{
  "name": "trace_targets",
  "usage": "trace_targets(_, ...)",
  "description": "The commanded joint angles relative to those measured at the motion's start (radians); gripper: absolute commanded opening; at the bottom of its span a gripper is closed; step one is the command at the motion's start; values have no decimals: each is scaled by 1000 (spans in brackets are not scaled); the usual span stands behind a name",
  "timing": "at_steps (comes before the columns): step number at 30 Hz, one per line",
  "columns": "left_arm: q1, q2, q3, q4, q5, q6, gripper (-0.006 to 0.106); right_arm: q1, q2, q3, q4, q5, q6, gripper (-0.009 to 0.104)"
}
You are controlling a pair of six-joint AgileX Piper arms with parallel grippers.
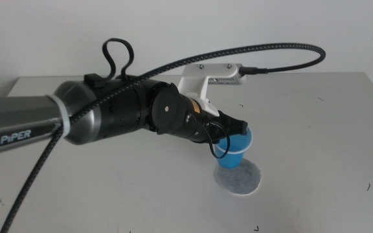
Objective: Place an empty cup on a cup mat.
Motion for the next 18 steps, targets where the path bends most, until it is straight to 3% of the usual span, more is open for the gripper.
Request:
trace_targets(1, -24, -18, -24, -29, -95, -12, 0, 0, -26, -8, -14, -75, -5, 94)
trace_targets(18, -64, 84, -34, -35, -135, -8, 4, 0, -26, -8, -14, -75, -5, 94)
